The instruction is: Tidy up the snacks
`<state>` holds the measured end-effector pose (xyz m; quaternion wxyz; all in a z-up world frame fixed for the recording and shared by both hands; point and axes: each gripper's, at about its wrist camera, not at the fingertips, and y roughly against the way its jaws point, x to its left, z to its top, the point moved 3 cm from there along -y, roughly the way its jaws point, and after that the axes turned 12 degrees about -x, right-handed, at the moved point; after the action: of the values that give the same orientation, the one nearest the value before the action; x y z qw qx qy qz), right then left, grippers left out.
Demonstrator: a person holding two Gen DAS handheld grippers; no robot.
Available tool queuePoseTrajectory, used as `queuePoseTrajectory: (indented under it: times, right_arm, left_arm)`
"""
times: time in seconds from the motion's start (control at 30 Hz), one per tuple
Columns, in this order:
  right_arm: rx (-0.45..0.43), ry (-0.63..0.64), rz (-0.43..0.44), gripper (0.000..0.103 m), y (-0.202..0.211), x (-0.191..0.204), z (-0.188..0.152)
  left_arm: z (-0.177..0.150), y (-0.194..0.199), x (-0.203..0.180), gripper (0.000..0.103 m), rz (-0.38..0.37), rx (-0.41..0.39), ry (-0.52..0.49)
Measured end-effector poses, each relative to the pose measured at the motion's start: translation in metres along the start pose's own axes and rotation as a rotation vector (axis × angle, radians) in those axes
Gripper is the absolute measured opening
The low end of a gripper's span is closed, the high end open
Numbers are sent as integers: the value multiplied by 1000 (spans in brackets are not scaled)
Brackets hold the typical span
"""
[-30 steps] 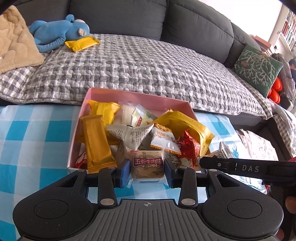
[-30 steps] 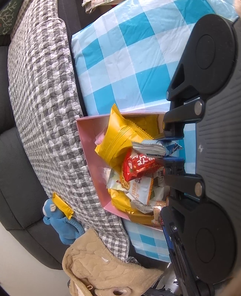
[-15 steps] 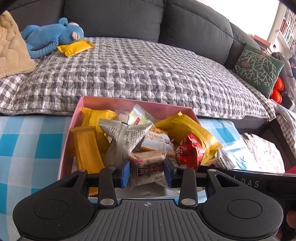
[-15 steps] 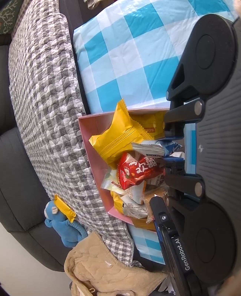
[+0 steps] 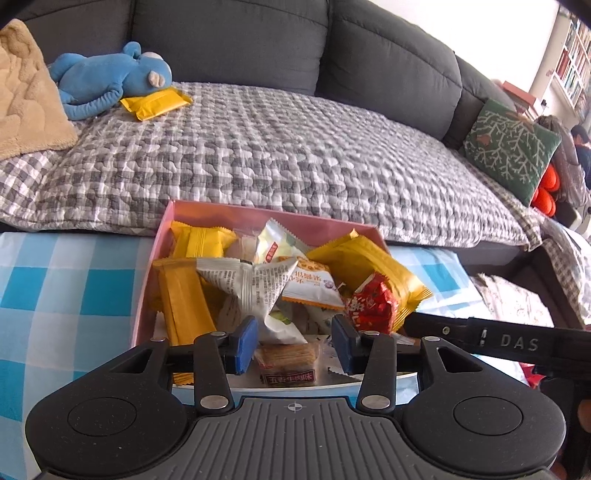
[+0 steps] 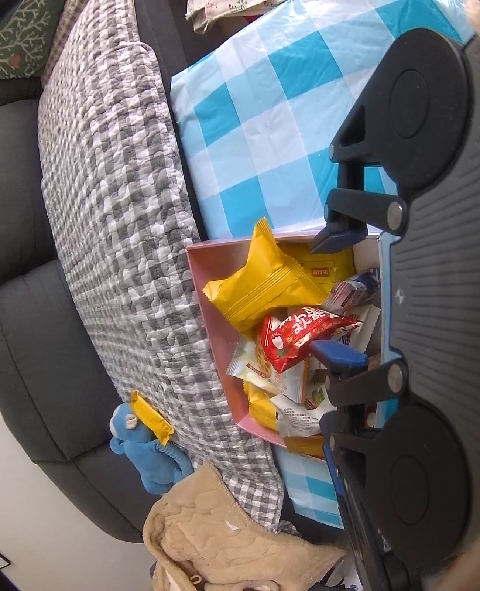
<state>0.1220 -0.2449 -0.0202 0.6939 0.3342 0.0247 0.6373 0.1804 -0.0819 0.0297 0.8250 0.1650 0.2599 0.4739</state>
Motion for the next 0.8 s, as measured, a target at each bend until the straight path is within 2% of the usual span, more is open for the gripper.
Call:
queuePoseTrajectory:
  times: [0.13,0.2,0.33,0.4,0.43,0.53,0.67,0.8]
  right_arm:
    - [-10,26,10,53,9,5,0]
    - [-13,42,21,60,17,10,-2]
    - [-20,87,34,64,35,23,-8]
    - [-31,91,37,73,45,27,-11]
    - [-32,92,37,73,49,29,-12]
    - [-30,108,34,75,63,36,-18]
    - [-50,95,50,82,92,38,-31]
    - [-56,118,47,87,113,43,-49]
  left_arm:
    - [6,22,4,50,25,-31,21]
    - [4,32,8,53,61,-37,35]
    - [-8,57,19,56,144,-23,57]
    - [-15,72,21,56,187,-20,58]
    - [-18,81,22,59,205,-25,55]
    - [-25,108,19,63,249,-43,22]
    - [-33,139,12,70,293,-85,-30]
    - [-48,156,2,79,337,-89,-106]
